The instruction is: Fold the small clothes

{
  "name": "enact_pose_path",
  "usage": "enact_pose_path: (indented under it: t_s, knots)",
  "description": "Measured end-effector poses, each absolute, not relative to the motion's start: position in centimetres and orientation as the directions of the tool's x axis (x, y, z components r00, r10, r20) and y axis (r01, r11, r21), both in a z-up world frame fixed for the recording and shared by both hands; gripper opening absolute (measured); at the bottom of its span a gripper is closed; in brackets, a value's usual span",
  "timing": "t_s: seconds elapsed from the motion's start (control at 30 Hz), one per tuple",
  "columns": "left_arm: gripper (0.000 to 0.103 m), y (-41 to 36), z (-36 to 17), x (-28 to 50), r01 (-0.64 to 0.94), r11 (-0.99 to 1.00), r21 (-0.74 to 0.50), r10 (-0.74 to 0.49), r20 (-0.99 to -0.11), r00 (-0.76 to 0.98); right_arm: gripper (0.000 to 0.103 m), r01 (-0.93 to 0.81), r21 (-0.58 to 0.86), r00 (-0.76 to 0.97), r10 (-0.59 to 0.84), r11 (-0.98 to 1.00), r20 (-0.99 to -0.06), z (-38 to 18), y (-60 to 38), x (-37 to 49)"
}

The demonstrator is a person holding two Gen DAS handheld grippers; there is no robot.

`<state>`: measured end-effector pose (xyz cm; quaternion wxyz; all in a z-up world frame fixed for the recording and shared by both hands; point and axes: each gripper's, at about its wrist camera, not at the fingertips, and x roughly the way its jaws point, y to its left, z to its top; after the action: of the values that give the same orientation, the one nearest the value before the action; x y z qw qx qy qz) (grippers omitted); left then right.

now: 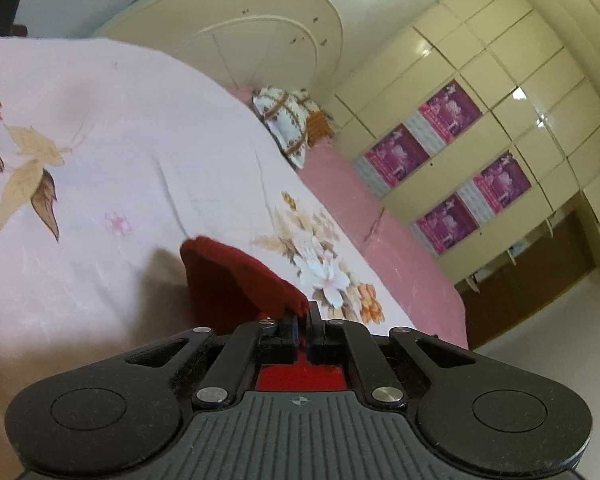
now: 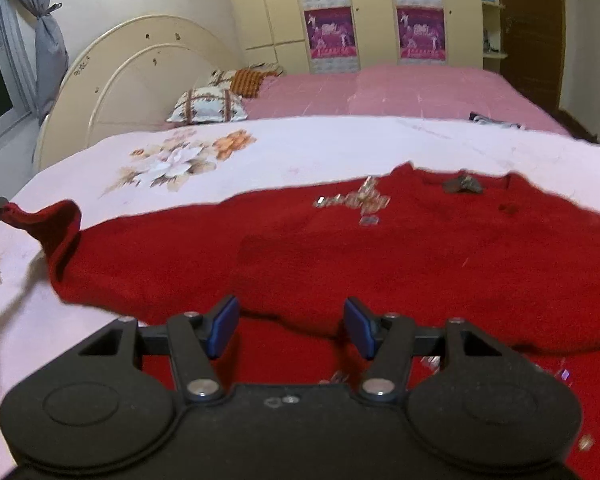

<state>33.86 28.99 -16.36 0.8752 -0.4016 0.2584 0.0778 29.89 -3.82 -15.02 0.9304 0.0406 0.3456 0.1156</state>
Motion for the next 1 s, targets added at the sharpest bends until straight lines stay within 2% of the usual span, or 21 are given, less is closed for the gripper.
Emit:
enact_pose_path:
  t_s: [0.1, 0.2, 0.3, 0.47, 0.53, 0.6, 0.7, 0.87, 1.0]
  knots:
    - [0.003, 27.4, -15.5, 34.6, -0.290, 0.701, -0.652, -0.115, -0.504, 0.856, 0.057, -0.162, 0.148, 0.753, 0.219, 0.976, -0.620, -14.5, -4.5, 30.6]
    - [0.003, 24.3, -14.0, 36.2, -0.176, 0.741, -0.648, -0.214, -0.476, 0.853, 0.058, -0.120, 0.100, 0.771, 0.156, 0.988, -0.617, -14.9, -5.0, 31.3]
    - [0.003, 19.7, -13.2, 38.0, -0.028, 0.765, -0.643, -0.369, -0.473, 0.800, 0.058, -0.105, 0.029, 0.705, 0.095, 0.994, -0.703, -17.2, -5.1, 32.8]
    - [0.003, 12.1, -13.8, 39.8, 0.142, 0.731, -0.668, -0.595, -0.520, 0.613, 0.058, -0.097, 0.085, 0.731, 0.129, 0.992, -0.671, -16.7, -7.0, 32.1]
    - [0.003, 10.0, -14.0, 39.8, 0.196, 0.728, -0.657, -0.639, -0.548, 0.540, 0.059, -0.083, 0.127, 0.755, 0.145, 0.988, -0.640, -15.9, -8.4, 31.4]
    - [0.003, 8.8, -14.6, 39.9, 0.204, 0.783, -0.588, -0.599, -0.624, 0.501, 0.062, -0.092, 0.203, 0.753, 0.201, 0.975, -0.626, -15.3, -10.0, 31.1]
    - [0.003, 9.7, -15.6, 40.1, 0.105, 0.832, -0.545, -0.522, -0.704, 0.482, 0.063, -0.092, 0.267, 0.737, 0.246, 0.959, -0.629, -15.0, -11.2, 30.9]
    - [0.003, 12.3, -14.3, 38.4, 0.062, 0.828, -0.557, -0.502, -0.689, 0.524, 0.063, -0.124, 0.287, 0.710, 0.287, 0.950, -0.643, -15.6, -10.6, 30.8]
    - [0.003, 16.1, -14.7, 37.2, -0.018, 0.857, -0.515, -0.409, -0.701, 0.585, 0.062, -0.119, 0.346, 0.692, 0.328, 0.931, -0.644, -16.2, -10.0, 31.9]
